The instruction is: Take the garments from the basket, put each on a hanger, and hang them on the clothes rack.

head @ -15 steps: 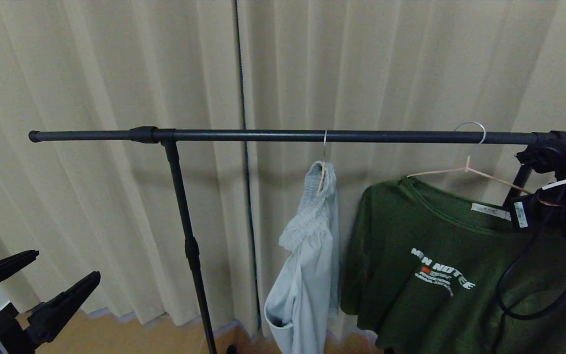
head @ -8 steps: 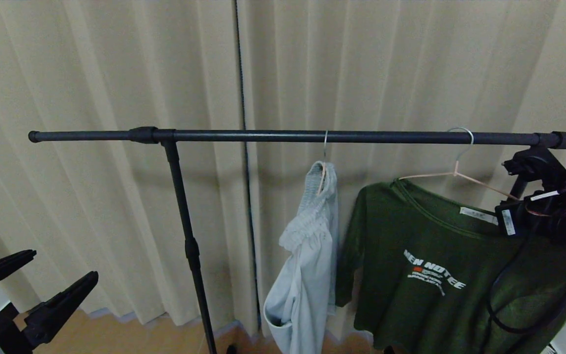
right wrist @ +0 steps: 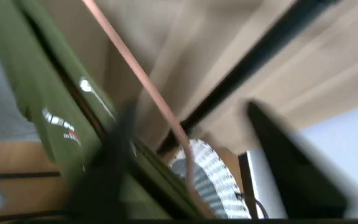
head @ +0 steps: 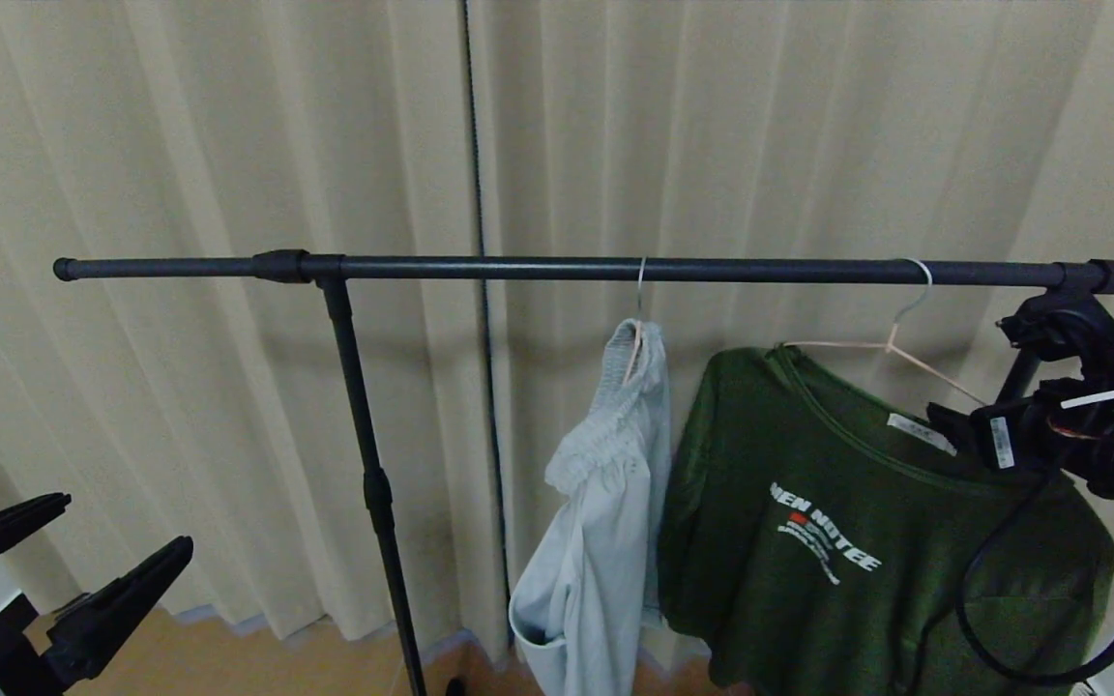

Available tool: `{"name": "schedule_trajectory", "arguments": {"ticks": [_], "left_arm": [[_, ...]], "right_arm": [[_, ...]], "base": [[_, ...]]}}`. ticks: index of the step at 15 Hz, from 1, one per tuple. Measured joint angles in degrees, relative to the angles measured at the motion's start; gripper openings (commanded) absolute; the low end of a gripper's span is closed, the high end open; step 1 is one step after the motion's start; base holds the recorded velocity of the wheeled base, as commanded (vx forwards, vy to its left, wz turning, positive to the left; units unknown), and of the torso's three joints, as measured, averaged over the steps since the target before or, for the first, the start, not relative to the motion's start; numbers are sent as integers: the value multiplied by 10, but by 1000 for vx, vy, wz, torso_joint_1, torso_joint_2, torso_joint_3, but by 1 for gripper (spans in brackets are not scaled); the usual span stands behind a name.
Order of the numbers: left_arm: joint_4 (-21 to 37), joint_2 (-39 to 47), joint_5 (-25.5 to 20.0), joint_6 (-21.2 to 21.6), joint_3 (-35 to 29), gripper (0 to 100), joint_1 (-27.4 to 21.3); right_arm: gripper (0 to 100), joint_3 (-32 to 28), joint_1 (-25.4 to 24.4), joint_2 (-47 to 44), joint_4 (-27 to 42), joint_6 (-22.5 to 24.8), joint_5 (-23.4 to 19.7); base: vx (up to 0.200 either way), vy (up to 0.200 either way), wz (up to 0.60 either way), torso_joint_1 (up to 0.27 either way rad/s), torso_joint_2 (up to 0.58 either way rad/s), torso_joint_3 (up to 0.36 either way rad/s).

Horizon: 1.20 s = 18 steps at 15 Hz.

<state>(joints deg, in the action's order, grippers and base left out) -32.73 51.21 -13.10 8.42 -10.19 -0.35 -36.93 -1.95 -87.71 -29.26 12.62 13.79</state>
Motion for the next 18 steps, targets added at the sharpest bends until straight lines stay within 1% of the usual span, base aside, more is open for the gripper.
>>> {"name": "schedule_trajectory", "arguments": {"ticks": [2, 6, 9, 11, 13, 15, 16, 18], "left_arm": [[0, 0, 0, 0, -1, 100, 0], [0, -1, 0, -1, -1, 100, 1], [0, -4, 1, -1, 0, 100, 2], [0, -15, 2, -4, 3, 100, 4], [0, -42, 3, -8, 8, 100, 6], [4, -79, 7, -12, 25, 100, 12], [9, -111, 15, -13, 41, 100, 20], [43, -177, 38, -17, 69, 100, 46]], "right_arm": [[100, 24, -3, 4, -56, 0, -47], [100, 69, 0, 14, -127, 0, -137], [100, 99, 3, 31, -174, -2, -167], [100, 117, 3, 59, -188, -15, -175], [100, 135, 3, 109, -188, -30, -177], [100, 158, 5, 173, -169, -38, -177], [100, 173, 6, 210, -149, -40, -177], [100, 201, 9, 290, -79, -42, -176]], "base": [[0, 0, 0, 0, 0, 0], [0, 0, 0, 0, 0, 0], [0, 0, 0, 0, 0, 0], [0, 0, 0, 0, 0, 0], [0, 0, 0, 0, 0, 0], [0, 0, 0, 0, 0, 0], [0, 0, 0, 0, 0, 0], [0, 0, 0, 0, 0, 0]]}}
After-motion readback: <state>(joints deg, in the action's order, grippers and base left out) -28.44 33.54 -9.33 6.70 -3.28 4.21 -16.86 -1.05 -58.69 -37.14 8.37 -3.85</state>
